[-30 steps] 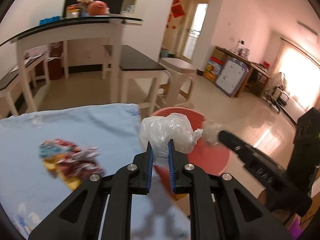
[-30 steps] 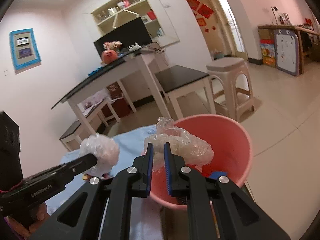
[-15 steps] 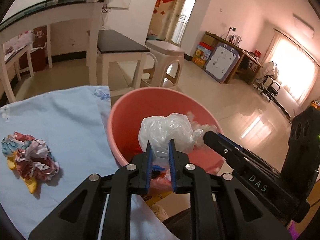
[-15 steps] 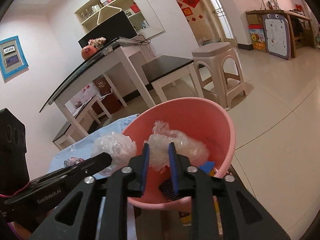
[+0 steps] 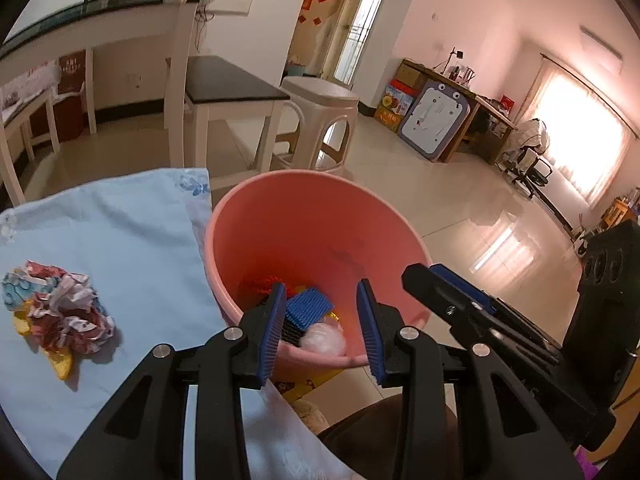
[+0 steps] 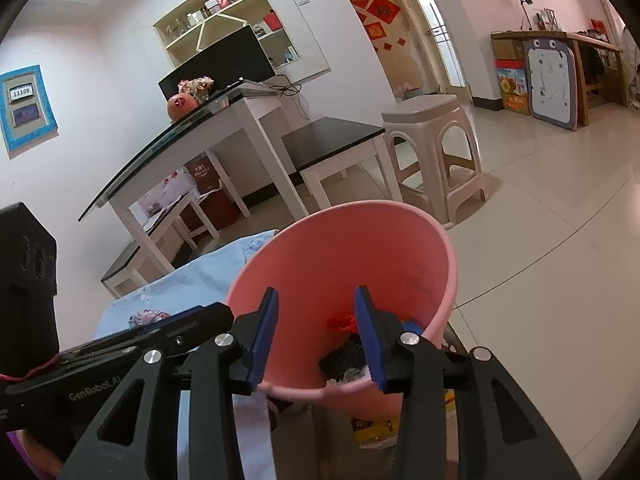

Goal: Collect trash
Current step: 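Carry both bags over the pink bucket and open both tools to drop them, then move both tools back over the table toward the crumpled red-and-white wrappers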

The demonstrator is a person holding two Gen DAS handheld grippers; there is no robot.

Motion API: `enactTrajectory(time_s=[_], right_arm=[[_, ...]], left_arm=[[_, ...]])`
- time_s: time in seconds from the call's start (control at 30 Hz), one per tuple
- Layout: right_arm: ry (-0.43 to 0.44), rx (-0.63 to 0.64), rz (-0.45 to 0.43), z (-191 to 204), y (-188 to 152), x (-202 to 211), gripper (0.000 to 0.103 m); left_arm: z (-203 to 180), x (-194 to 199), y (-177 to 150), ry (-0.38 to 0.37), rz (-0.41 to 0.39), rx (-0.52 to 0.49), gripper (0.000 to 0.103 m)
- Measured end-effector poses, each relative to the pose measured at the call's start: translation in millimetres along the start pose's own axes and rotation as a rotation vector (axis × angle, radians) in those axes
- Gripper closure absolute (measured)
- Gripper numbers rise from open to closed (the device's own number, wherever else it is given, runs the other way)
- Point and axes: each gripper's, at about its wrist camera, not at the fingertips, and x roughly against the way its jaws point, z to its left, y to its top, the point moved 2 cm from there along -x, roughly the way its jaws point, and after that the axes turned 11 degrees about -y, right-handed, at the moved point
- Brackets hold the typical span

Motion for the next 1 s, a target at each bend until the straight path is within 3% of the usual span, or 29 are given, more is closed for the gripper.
enactTrajectory(time_s=[0.3, 0.6, 1.0], right_arm=[[0.033, 0.027, -0.033, 26.6, -9.0, 40.1, 0.05], [0.072, 0.09, -0.042, 69.9, -26.5, 76.7, 0.047], [0.135, 0.206, 0.007, 142.6, -56.6, 85.5, 0.047]], left_arm=[[-6.3, 54.7, -21.4, 0.078, -0.046, -0.034, 0.066], [8.9, 115.6, -49.9, 0.177, -0.105, -0.009, 0.066], [47.3, 186.6, -84.9, 0.318, -0.167, 0.069, 0.066]])
